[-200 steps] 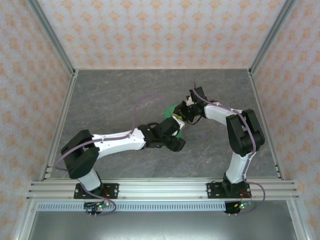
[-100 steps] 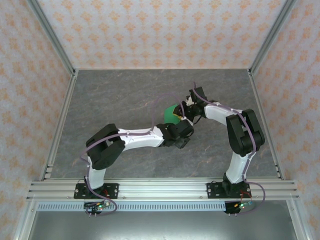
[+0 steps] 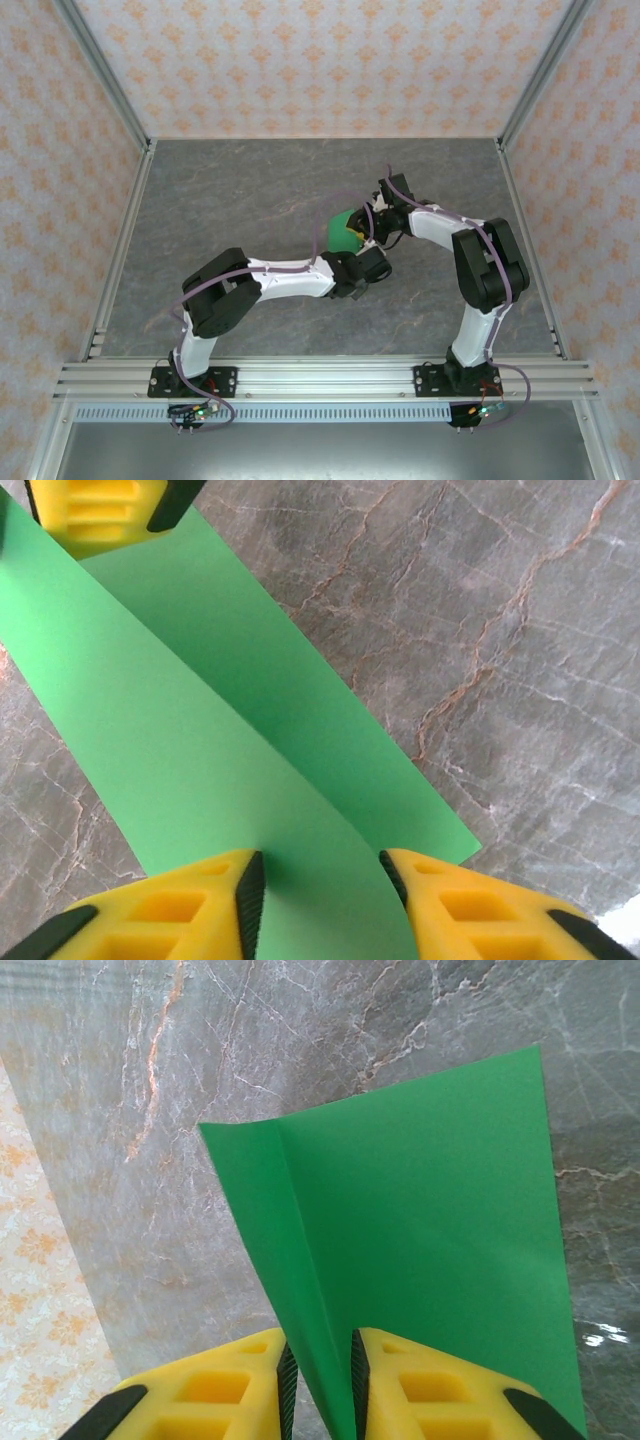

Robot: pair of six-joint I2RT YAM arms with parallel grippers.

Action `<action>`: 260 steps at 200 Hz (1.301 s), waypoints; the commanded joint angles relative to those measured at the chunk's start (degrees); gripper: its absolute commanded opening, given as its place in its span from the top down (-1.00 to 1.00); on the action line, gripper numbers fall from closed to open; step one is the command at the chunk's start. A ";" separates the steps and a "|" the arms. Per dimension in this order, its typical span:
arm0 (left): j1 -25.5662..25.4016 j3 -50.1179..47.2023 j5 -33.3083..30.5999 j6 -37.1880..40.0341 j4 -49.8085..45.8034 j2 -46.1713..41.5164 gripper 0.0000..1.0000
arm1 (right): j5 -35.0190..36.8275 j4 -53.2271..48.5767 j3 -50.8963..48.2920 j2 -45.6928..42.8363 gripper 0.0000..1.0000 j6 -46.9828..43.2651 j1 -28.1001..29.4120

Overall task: Fold a paper plane with a square sheet of paper (fold left side to right side)
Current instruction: Fold the triangle a second time at the center of the table.

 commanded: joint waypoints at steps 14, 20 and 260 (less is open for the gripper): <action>-0.47 -2.10 -0.90 0.24 -0.19 -4.20 0.41 | 1.51 -2.30 1.36 0.13 0.49 -1.34 -0.21; -0.46 -2.35 -0.92 0.23 -0.19 -4.25 0.43 | 1.65 -2.34 1.40 0.10 0.49 -1.44 -0.22; 14.31 -14.04 34.93 -8.91 13.54 -13.84 1.00 | 6.19 -3.74 -16.38 -25.93 -0.03 -8.35 -1.59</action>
